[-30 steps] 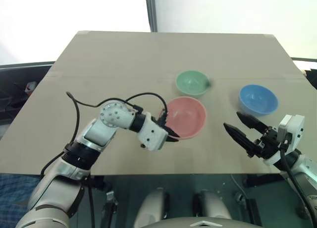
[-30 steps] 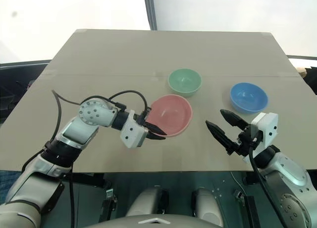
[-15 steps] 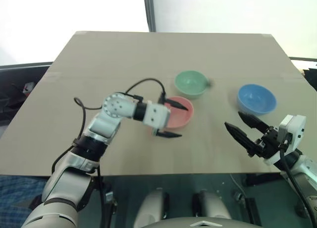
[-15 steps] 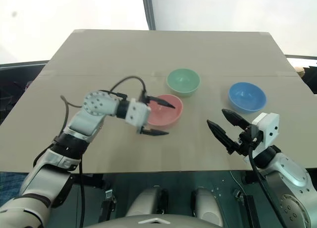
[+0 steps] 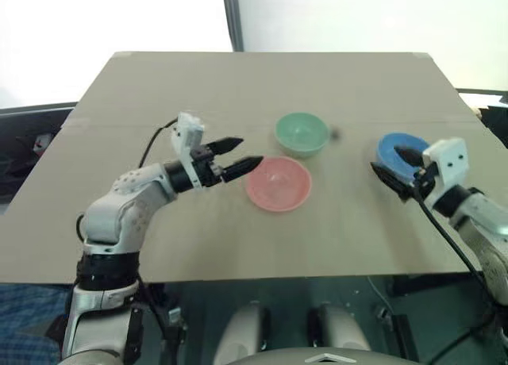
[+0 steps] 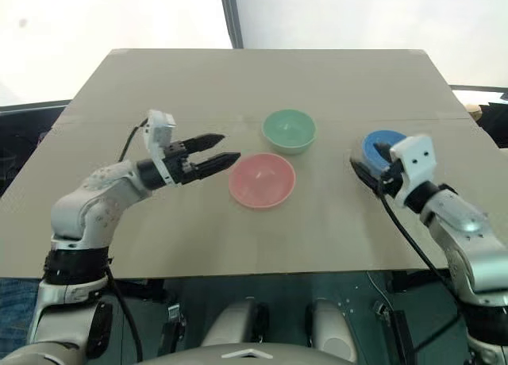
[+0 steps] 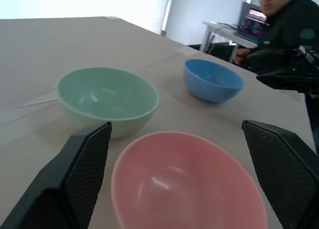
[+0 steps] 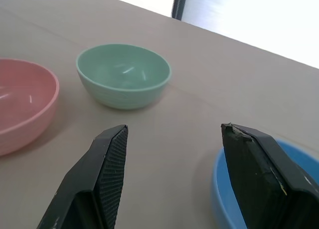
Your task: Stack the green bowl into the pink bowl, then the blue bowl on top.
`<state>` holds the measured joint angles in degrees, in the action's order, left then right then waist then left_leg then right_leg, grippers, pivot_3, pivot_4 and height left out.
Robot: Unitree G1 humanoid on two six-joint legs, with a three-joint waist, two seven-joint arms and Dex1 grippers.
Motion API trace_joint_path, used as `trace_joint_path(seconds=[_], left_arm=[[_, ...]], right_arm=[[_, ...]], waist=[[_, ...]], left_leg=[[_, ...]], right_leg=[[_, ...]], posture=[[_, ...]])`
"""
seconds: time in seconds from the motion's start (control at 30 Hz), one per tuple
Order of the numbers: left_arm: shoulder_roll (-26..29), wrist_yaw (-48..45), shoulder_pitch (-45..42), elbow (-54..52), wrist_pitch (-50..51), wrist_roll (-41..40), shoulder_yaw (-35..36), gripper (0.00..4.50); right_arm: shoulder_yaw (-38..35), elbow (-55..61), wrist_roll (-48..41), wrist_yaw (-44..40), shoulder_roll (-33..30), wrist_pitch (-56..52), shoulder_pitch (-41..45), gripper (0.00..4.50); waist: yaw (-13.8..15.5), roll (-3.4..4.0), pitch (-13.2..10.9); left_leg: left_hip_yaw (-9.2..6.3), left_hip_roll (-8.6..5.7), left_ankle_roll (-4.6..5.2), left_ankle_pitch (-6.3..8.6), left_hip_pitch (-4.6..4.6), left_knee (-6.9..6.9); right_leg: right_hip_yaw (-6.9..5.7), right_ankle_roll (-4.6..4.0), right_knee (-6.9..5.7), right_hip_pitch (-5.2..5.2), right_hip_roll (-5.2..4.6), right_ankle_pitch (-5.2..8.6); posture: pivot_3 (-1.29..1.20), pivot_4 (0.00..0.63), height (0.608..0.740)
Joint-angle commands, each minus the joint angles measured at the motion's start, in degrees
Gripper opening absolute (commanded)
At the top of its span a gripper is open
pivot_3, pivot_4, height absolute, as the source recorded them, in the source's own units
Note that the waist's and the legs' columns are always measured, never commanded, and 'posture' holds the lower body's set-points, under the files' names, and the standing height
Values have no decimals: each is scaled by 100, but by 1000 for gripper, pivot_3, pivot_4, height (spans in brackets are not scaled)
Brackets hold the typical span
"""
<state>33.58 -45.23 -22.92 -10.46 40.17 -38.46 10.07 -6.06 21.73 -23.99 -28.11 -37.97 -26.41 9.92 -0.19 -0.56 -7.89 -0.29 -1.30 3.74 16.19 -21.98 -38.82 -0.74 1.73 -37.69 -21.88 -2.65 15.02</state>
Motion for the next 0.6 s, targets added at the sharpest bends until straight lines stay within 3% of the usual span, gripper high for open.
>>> trace_joint_path(seconds=[0.03, 0.3, 0.6], left_arm=[[196, 187, 271, -603, 210, -260, 402, 4436], [559, 233, 761, -1200, 436, -477, 604, 4436], [746, 218, 1055, -1400, 304, -385, 613, 4436]], right_arm=[[799, -869, 848, -438, -215, 235, 1073, 3137], [2214, -2577, 2172, -1600, -110, 1218, 2882, 3137], [2877, -4222, 2953, -2086, 556, 1570, 4130, 3137]], waist=[[-18, 6, -3], [13, 4, -10], [-48, 9, -13]], left_leg=[[3, -3, -1, -1, 1, 0], [0, -11, -17, -9, -2, 43], [-1, -12, -19, -8, -18, 55]], right_leg=[[2, 0, 1, 1, -4, 0], [-1, -4, 41, -3, -16, 0], [-2, -4, 75, -13, -17, -2]], posture=[[0, 150, 740], [0, 150, 740], [0, 150, 740]])
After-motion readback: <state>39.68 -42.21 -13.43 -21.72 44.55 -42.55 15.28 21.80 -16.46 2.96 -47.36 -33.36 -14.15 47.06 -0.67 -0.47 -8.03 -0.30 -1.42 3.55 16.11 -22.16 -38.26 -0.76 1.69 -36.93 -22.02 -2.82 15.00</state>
